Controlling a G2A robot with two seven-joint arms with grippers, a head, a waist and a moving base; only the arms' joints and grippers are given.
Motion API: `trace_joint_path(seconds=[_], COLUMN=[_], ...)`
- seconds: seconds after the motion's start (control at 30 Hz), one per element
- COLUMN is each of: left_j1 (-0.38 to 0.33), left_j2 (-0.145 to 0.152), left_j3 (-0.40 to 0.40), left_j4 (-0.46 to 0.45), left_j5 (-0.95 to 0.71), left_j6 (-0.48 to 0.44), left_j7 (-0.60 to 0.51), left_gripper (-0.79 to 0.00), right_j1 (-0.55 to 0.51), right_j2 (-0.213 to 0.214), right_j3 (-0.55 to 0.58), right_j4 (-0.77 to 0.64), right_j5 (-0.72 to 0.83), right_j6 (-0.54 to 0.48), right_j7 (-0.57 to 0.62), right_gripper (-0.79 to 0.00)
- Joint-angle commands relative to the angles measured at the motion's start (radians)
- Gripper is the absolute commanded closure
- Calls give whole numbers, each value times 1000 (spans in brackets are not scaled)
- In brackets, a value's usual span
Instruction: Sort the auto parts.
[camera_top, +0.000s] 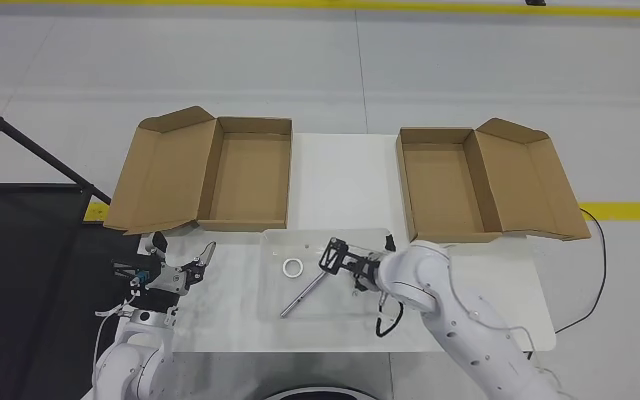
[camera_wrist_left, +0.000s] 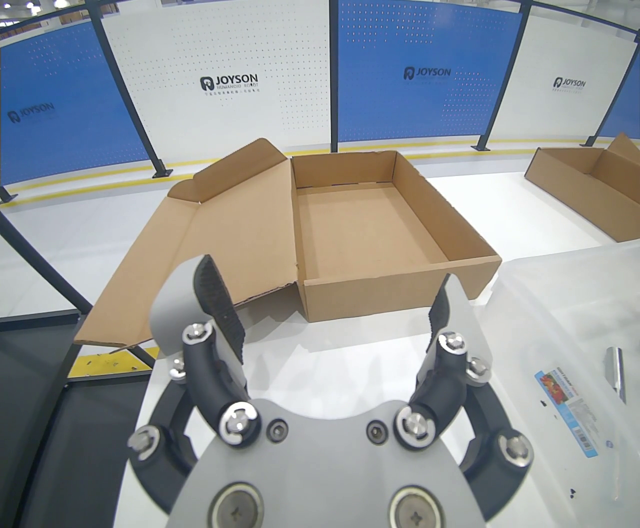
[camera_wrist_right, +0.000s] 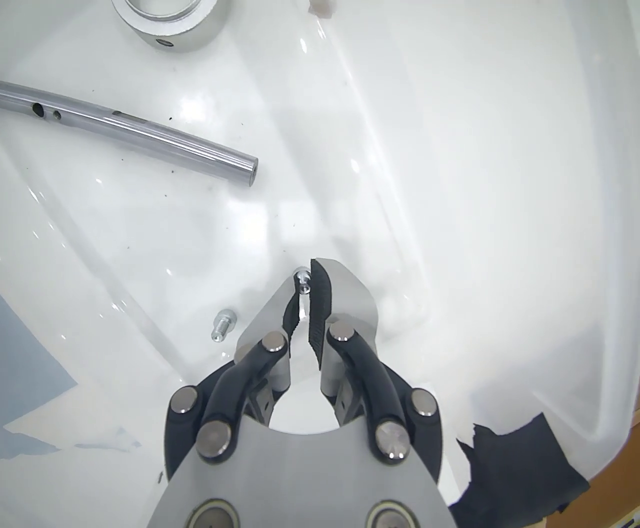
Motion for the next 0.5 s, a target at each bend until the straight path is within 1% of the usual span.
trace_joint_path(seconds=[0.0,0.1,0.2,0.3,0.47], left_j1=[0,0,0,0,0], left_j2=[0,0,0,0,0], left_j3=[0,0,0,0,0], left_j4=[0,0,0,0,0], left_j5=[0,0,0,0,0], left_j6=[0,0,0,0,0], left_j7=[0,0,0,0,0], left_gripper=[-785,-785,-785,-785,-785], right_j1=[-2,-20,-55,-101,-188], right_j2=[2,12,29,48,74], right_j3=[15,72,161,258,433], right_j4=[-13,-51,-99,-140,-160], right_j5=[15,67,125,190,312], right_j6=[-7,-35,-79,-163,-278], right_j7=[-20,-83,-168,-259,-462], right_gripper=[0,0,0,0,0])
